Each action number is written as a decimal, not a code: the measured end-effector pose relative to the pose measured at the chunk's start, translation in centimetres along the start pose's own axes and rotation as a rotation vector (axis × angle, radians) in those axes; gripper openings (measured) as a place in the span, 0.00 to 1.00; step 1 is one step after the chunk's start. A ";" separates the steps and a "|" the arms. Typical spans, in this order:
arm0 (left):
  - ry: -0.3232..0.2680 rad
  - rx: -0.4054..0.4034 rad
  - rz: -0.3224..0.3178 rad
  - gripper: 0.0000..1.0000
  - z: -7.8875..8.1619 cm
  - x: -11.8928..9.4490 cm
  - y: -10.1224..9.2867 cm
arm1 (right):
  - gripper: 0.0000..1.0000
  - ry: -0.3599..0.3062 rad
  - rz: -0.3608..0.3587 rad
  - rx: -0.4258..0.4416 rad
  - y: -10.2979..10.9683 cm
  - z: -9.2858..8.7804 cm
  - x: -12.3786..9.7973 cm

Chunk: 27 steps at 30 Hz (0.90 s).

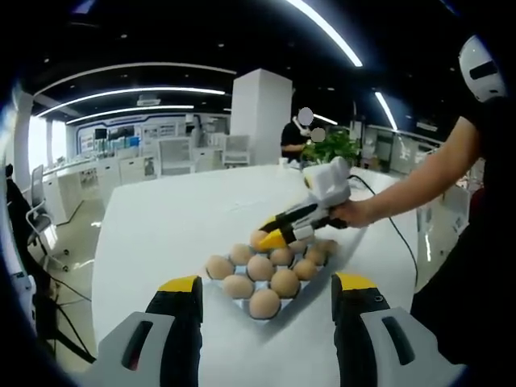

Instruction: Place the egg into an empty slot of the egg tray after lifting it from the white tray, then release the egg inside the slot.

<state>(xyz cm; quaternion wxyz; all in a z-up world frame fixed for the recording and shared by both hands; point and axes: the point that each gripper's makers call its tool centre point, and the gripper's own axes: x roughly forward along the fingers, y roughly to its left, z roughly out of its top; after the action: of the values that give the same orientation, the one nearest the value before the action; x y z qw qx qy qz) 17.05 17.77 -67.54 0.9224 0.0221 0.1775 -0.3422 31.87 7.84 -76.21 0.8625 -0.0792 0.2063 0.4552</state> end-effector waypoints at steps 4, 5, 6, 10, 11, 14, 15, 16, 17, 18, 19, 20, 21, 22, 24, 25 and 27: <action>0.003 0.004 -0.002 0.65 0.0 0.1 0.0 | 0.25 0.045 0.010 0.054 -0.2 -0.6 0.4; 0.003 0.003 -0.003 0.65 0.1 0.1 0.0 | 0.25 0.062 0.007 0.045 -0.4 -0.8 0.4; 0.001 0.005 -0.004 0.65 0.1 0.1 0.0 | 0.25 0.061 0.027 0.086 -0.2 -0.9 0.5; -0.002 0.006 -0.002 0.65 0.3 0.2 0.1 | 0.25 0.078 0.020 0.089 -0.5 -1.1 0.4; -0.002 0.007 -0.003 0.65 0.3 0.2 0.1 | 0.25 0.074 0.019 0.071 -0.5 -1.0 0.5; 0.000 0.009 -0.005 0.65 0.3 0.3 0.1 | 0.26 0.063 0.022 0.059 -0.5 -1.0 0.6; 0.001 0.010 -0.005 0.65 0.2 0.3 0.1 | 0.27 0.058 0.020 0.053 -0.5 -0.9 0.6; 0.001 0.008 -0.004 0.65 0.2 0.3 0.1 | 0.31 0.047 0.016 0.051 -0.6 -0.9 0.5; 0.001 0.007 -0.004 0.65 0.2 0.3 0.1 | 0.34 0.040 0.015 0.052 -0.6 -0.8 0.5; 0.003 0.008 -0.004 0.65 0.2 0.3 0.1 | 0.37 0.029 0.024 0.048 -0.5 -0.9 0.4; 0.001 0.008 -0.004 0.65 0.2 0.3 0.1 | 0.36 0.022 0.024 0.055 -0.5 -0.9 0.2; 0.000 0.008 -0.004 0.65 0.3 0.3 0.1 | 0.35 0.015 0.025 0.061 -0.5 -0.8 0.1; -0.001 0.007 -0.003 0.65 0.3 0.3 0.1 | 0.35 -0.007 0.017 0.038 -0.5 -0.5 -0.1; -0.001 0.008 -0.003 0.65 0.3 0.3 0.2 | 0.35 -0.014 0.004 0.022 -0.8 -0.4 -0.3; 0.000 0.009 -0.003 0.65 0.3 0.3 0.2 | 0.34 -0.030 -0.002 0.027 -0.8 -0.3 -0.7; 0.000 0.008 -0.004 0.65 0.3 0.3 0.2 | 0.34 -0.048 0.011 0.059 -0.7 0.0 -0.9; 0.004 0.009 -0.006 0.64 0.2 0.4 0.1 | 0.34 -0.060 0.001 0.042 -1.0 0.1 -1.4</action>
<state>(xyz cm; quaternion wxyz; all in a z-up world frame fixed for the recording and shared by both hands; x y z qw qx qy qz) 17.46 17.53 -67.48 0.9209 0.0264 0.1778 -0.3459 31.97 6.23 -75.57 0.8696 -0.0474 0.1901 0.4532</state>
